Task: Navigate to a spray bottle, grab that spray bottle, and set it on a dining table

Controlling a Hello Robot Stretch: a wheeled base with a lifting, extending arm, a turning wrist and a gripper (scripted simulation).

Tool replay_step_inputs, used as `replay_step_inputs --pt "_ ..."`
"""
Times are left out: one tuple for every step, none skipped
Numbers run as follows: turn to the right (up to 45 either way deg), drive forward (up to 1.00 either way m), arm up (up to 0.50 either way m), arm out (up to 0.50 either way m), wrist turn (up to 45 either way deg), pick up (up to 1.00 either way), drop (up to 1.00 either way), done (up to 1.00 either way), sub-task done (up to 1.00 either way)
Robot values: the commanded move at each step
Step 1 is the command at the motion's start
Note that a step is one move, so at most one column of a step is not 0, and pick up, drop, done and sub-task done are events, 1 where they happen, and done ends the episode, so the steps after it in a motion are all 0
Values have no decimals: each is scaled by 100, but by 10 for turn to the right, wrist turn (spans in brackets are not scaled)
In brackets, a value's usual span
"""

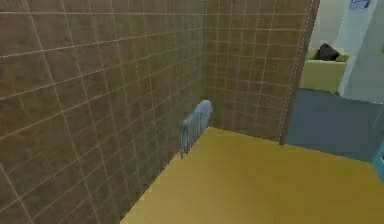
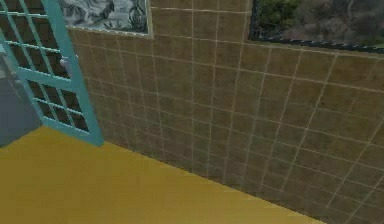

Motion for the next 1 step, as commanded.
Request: replay_step_inputs --pt "-330 0 0 0 0 0 0 0 0"
